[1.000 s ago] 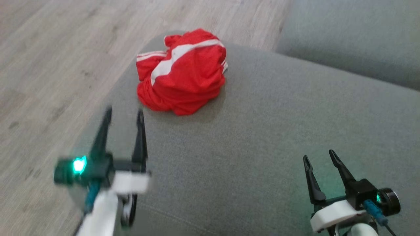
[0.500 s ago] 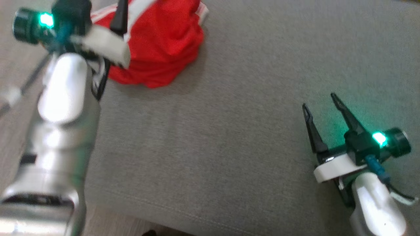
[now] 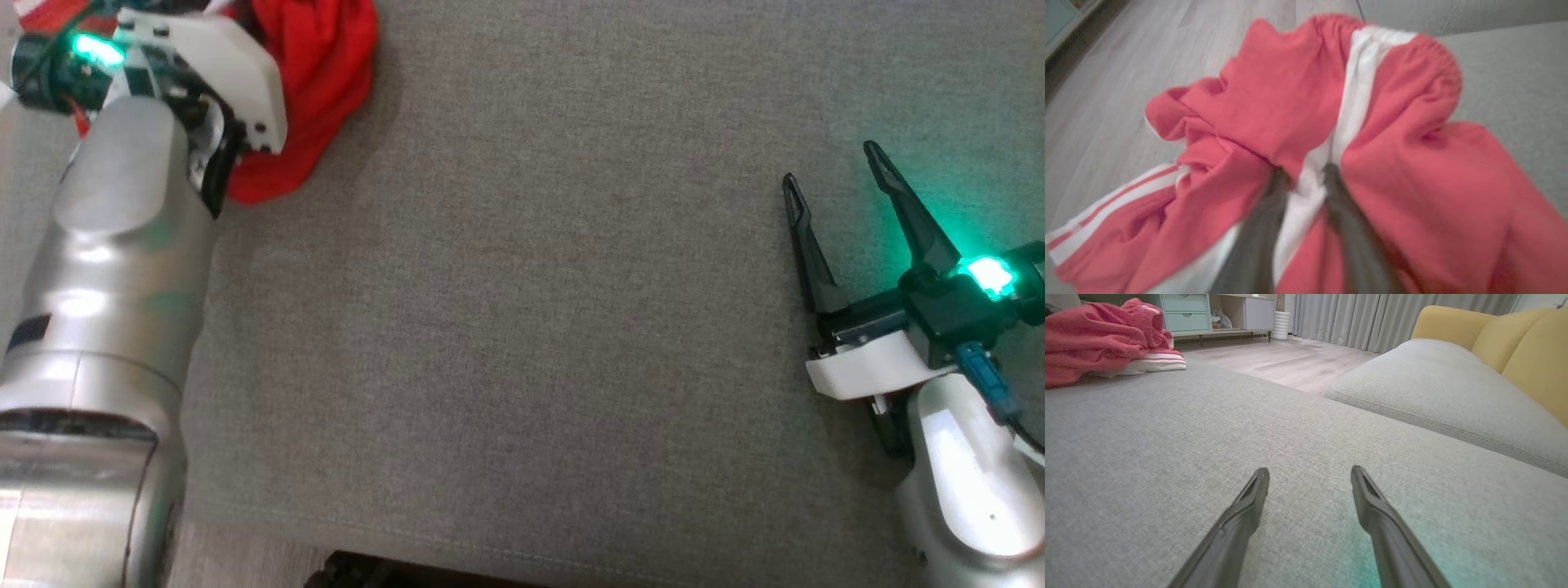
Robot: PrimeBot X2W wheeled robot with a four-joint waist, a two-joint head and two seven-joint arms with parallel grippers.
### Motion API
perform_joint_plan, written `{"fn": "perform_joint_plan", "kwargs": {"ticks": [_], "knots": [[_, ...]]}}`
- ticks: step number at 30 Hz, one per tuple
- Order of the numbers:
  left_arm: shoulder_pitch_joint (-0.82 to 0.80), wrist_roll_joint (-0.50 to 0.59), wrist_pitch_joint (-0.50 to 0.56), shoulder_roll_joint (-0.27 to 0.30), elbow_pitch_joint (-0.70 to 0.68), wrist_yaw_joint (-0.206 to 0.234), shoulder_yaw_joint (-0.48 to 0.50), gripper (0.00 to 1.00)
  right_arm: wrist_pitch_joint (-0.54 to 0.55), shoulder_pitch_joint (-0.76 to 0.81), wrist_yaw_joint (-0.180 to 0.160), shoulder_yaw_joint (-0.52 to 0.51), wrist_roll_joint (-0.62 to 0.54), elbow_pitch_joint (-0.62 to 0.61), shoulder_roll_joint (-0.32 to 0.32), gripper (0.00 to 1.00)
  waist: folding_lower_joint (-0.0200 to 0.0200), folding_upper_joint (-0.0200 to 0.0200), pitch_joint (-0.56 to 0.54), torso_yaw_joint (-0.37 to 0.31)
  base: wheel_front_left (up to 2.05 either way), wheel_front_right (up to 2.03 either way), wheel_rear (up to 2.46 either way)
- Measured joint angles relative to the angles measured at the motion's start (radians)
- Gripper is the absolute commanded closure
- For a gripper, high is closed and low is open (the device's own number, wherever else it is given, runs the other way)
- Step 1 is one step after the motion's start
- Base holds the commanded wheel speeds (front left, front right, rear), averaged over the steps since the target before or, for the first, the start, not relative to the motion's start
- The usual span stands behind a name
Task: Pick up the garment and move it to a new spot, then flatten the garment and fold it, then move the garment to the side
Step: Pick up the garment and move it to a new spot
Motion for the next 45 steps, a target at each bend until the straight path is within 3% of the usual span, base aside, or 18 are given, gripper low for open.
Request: {"fn": "perform_joint_plan", "kwargs": {"ticks": [10,17,25,29,34,41,42,43,45], "knots": [[-0.076,-0.048,-0.137,-0.020,-0.043,0.000,-0.149,1.00,0.003,0.003,0.000,0.032,0.005,0.072,0.031,0.00,-0.0001,0.0000,-0.097,0.009,0.00,0.00,0.00],[-0.101,-0.240,-0.149,-0.026,-0.202,0.000,-0.324,1.00,0.003,0.012,0.000,0.085,0.046,0.091,0.085,0.00,-0.0003,0.0001,-0.227,-0.041,0.00,0.00,0.00],[-0.117,-0.495,-0.088,-0.017,-0.433,0.000,-0.475,1.00,0.003,0.085,0.000,0.083,0.110,0.054,0.098,0.00,-0.0004,0.0001,-0.320,-0.204,0.00,0.00,0.00],[-0.115,-0.570,-0.051,-0.029,-0.486,0.000,-0.553,1.00,0.003,0.091,0.000,0.067,0.174,0.014,0.103,0.00,-0.0002,0.0001,-0.343,-0.306,0.00,0.00,0.00],[-0.074,-0.605,-0.076,-0.060,-0.481,0.000,-0.624,1.00,0.003,0.090,0.000,0.050,0.207,-0.025,0.104,0.00,-0.0003,0.0001,-0.349,-0.442,0.00,0.00,0.00],[0.190,-0.617,-0.214,-0.094,-0.344,0.000,-0.770,1.00,0.003,0.089,0.000,0.047,0.254,-0.052,0.104,0.00,-0.0002,0.0001,-0.317,-0.595,0.00,0.00,0.00],[0.229,-0.617,-0.249,-0.095,-0.317,0.000,-0.783,0.79,0.003,0.089,0.000,0.047,0.260,-0.050,0.104,0.00,-0.0001,0.0001,-0.308,-0.607,0.00,0.00,0.00],[0.263,-0.617,-0.276,-0.096,-0.290,0.001,-0.786,0.02,0.003,0.089,0.000,0.049,0.269,-0.046,0.104,0.00,-0.0001,0.0001,-0.299,-0.615,0.00,0.00,0.00],[0.320,-0.618,-0.320,-0.094,-0.251,0.023,-0.782,0.00,0.003,0.090,0.000,0.054,0.295,-0.014,0.107,0.00,0.0002,0.0001,-0.286,-0.624,0.00,0.00,0.00]]}}
